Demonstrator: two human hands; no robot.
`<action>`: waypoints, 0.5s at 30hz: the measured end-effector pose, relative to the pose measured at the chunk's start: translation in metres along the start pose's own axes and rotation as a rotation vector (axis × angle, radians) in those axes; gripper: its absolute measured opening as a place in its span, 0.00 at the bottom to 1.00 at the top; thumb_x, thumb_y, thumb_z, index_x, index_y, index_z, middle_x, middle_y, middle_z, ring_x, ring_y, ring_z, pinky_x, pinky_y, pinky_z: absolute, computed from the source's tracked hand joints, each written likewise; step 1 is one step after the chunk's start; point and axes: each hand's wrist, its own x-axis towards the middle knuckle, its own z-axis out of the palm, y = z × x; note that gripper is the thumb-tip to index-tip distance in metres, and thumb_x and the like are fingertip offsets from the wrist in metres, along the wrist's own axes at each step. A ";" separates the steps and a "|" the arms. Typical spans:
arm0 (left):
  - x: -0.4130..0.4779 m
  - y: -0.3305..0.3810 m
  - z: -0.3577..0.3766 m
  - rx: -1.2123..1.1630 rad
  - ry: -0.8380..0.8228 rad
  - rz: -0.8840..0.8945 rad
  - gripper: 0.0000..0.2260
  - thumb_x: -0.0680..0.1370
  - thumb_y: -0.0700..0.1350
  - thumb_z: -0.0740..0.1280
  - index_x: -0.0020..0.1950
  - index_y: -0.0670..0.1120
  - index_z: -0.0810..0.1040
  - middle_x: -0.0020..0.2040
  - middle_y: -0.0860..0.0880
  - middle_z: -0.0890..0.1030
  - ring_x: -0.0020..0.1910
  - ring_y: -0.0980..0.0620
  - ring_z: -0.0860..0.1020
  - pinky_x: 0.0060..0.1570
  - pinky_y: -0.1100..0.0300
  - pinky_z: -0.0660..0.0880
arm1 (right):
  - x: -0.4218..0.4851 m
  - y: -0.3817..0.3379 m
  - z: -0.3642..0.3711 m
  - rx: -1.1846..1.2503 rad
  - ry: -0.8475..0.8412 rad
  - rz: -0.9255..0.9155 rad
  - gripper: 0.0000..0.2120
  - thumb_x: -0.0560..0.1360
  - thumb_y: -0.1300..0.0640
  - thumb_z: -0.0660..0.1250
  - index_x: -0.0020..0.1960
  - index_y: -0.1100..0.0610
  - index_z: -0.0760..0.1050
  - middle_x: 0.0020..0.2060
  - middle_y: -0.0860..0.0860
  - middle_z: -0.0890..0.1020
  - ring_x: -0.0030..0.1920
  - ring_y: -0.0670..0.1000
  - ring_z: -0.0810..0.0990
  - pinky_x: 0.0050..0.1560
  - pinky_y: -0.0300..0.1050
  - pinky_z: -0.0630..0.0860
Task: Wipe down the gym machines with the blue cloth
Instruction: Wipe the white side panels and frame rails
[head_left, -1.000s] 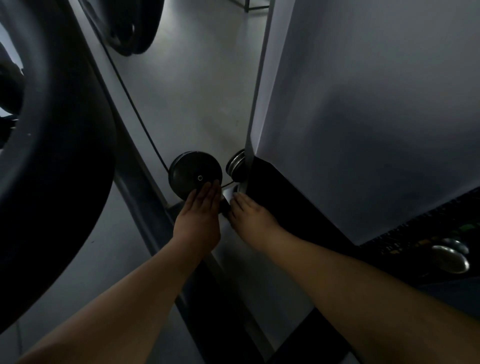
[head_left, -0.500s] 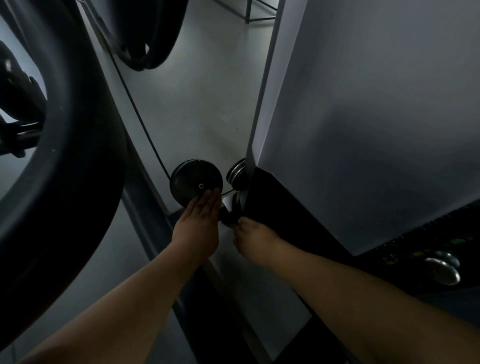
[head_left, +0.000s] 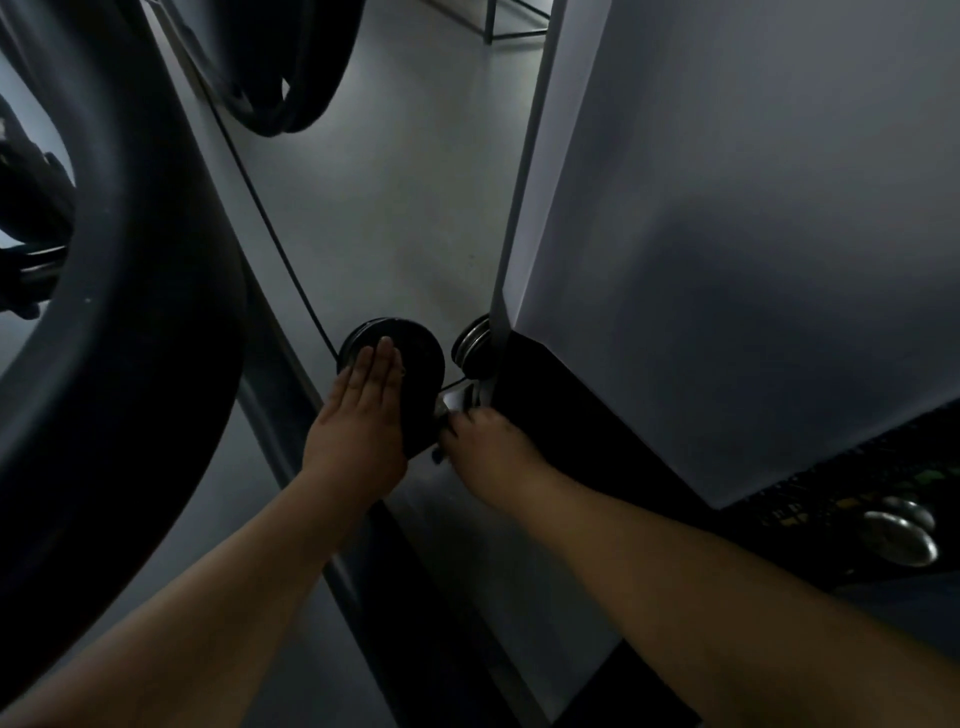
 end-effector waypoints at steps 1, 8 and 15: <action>0.000 -0.004 0.002 -0.001 0.007 0.010 0.48 0.84 0.52 0.62 0.85 0.43 0.26 0.84 0.45 0.23 0.84 0.46 0.27 0.83 0.50 0.31 | 0.013 0.001 -0.014 0.092 0.090 0.056 0.13 0.76 0.60 0.70 0.61 0.59 0.81 0.60 0.62 0.81 0.54 0.65 0.82 0.52 0.58 0.81; 0.003 0.001 -0.003 -0.122 0.003 0.018 0.48 0.84 0.51 0.66 0.86 0.45 0.30 0.85 0.46 0.27 0.83 0.49 0.28 0.84 0.51 0.35 | 0.071 0.003 -0.056 0.480 0.374 0.392 0.14 0.82 0.66 0.66 0.67 0.63 0.78 0.74 0.63 0.74 0.68 0.68 0.78 0.61 0.60 0.80; 0.008 -0.010 0.009 -0.136 0.035 0.065 0.49 0.85 0.58 0.66 0.82 0.47 0.25 0.83 0.47 0.24 0.83 0.49 0.27 0.81 0.55 0.31 | 0.058 -0.019 -0.042 0.661 0.319 0.476 0.28 0.84 0.66 0.63 0.83 0.61 0.66 0.85 0.60 0.62 0.81 0.62 0.68 0.76 0.56 0.69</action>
